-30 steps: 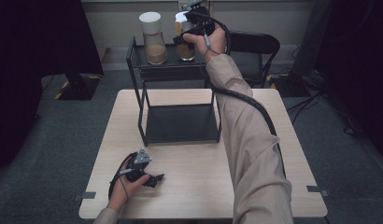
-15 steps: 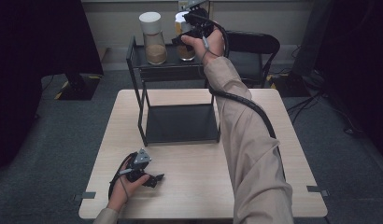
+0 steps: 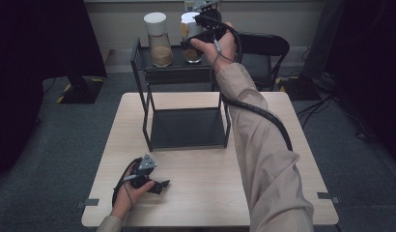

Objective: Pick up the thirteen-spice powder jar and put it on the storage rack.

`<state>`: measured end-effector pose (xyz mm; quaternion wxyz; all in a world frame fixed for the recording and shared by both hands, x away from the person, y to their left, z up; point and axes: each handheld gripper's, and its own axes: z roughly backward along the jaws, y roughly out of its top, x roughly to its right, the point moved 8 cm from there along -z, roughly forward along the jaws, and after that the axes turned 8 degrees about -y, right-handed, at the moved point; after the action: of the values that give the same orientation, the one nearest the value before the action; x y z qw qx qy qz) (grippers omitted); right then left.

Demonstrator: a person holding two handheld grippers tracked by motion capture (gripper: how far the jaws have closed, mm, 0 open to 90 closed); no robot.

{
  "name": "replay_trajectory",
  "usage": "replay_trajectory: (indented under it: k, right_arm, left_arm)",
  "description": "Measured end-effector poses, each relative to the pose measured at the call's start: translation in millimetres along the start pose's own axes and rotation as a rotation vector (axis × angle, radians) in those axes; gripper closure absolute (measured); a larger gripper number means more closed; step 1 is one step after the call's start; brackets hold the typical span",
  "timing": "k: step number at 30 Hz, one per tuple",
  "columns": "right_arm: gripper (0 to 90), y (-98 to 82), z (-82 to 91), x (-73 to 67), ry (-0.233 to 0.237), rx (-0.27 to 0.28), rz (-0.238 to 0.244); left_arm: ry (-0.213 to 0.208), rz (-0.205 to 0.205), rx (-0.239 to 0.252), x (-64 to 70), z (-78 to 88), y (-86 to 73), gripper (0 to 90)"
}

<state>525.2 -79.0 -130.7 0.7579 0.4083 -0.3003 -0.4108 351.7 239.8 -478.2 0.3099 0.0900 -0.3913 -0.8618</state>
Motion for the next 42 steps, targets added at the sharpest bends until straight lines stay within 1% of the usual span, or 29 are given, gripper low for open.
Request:
replay_trajectory:
  k: [9, 16, 18, 19, 25, 35, 38, 42]
  right_arm:
    - [2.4, -14.9, 14.1, 0.6, 0.011, 0.014, -0.006]
    - [0.9, -26.1, 24.8, -4.2, 0.033, 0.043, -0.009]
    - [1.0, -28.7, 27.2, -5.2, 0.046, 0.041, -0.019]
    - [1.0, -29.5, 28.3, -6.4, 0.045, 0.039, -0.019]
    - [0.9, -36.2, 34.0, -12.7, 0.051, 0.043, -0.010]
    - [0.9, -50.3, 43.2, -22.3, 0.053, 0.062, -0.012]
    - [1.1, -57.5, 44.4, -23.5, 0.060, 0.061, -0.010]
    - [0.9, -67.8, 45.0, -24.1, 0.057, 0.057, -0.012]
  left_arm:
    - [0.000, 0.000, 0.000, 0.0, 0.0, 0.0, 0.0]
    - [-0.001, 0.000, 0.000, -0.1, 0.1, 0.0, 0.0]
    - [0.000, 0.000, 0.000, 0.0, 0.0, 0.0, 0.0]
    - [0.000, 0.000, 0.000, 0.0, 0.0, 0.0, 0.0]
    - [0.000, 0.000, 0.000, -0.1, 0.1, 0.0, 0.0]
    - [0.000, 0.000, 0.000, 0.0, 0.0, 0.0, 0.0]
    - [0.000, 0.000, 0.000, 0.0, 0.0, 0.0, 0.0]
    - [0.000, 0.000, 0.000, 0.0, 0.0, 0.0, 0.0]
